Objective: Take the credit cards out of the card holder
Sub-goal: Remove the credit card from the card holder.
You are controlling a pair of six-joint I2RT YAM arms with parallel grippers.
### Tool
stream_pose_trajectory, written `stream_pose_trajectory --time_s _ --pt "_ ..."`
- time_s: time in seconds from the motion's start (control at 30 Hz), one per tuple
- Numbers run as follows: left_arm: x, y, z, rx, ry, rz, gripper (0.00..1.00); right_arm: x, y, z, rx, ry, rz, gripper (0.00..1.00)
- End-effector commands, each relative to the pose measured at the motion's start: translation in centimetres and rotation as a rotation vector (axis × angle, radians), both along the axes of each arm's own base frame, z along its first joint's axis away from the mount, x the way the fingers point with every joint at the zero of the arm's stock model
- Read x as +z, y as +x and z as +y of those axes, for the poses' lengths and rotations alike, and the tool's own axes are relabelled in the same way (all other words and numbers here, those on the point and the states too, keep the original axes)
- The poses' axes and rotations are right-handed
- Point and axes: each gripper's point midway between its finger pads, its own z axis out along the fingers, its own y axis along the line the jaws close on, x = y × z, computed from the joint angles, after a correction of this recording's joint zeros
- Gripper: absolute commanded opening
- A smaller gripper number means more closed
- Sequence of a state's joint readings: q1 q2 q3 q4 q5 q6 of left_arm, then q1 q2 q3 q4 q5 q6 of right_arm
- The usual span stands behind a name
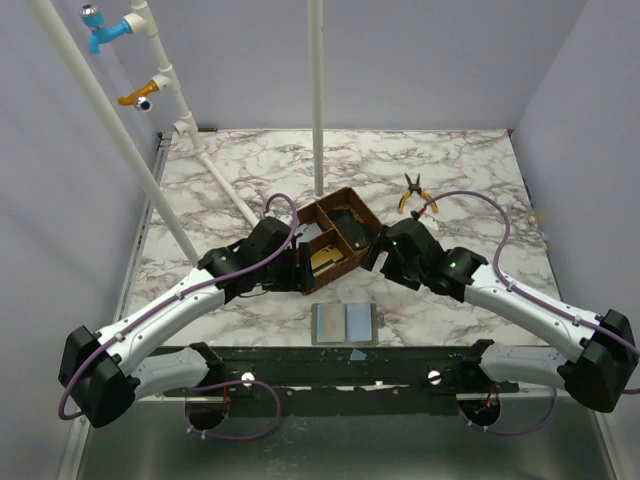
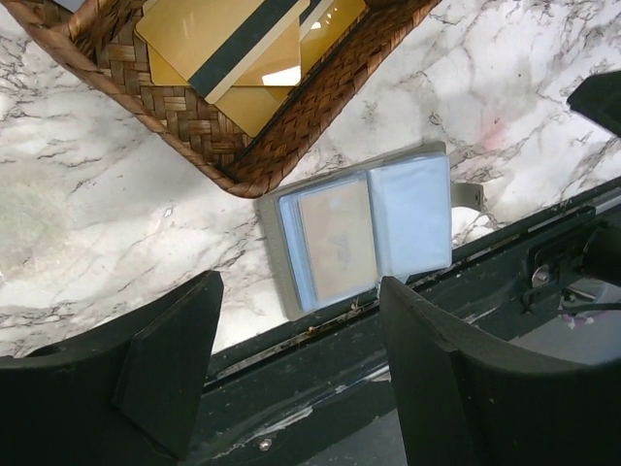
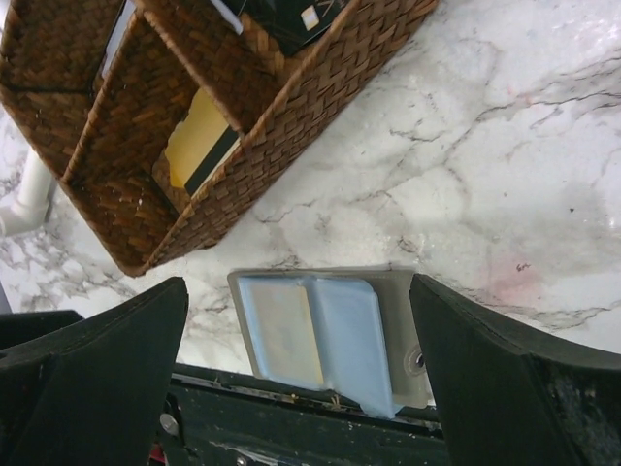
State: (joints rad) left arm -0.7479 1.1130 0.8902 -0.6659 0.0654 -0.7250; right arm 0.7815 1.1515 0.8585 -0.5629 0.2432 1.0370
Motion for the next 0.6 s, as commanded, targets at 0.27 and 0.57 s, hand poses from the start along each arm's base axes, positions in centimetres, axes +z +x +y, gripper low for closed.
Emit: stream_pose_trajectory --time_s 0.27,0.57 --pt "-0.7 -0.5 -0.3 0.049 -0.092 -0.006 0.69 0.5 -1.9 4.9 0.108 -0.076 -0.053 0.95" --pt "-1.5 -1.4 0.7 0.081 -0.086 0.017 0.69 -3.6 -5.8 8.7 0.235 -0.104 0.016 0.76"
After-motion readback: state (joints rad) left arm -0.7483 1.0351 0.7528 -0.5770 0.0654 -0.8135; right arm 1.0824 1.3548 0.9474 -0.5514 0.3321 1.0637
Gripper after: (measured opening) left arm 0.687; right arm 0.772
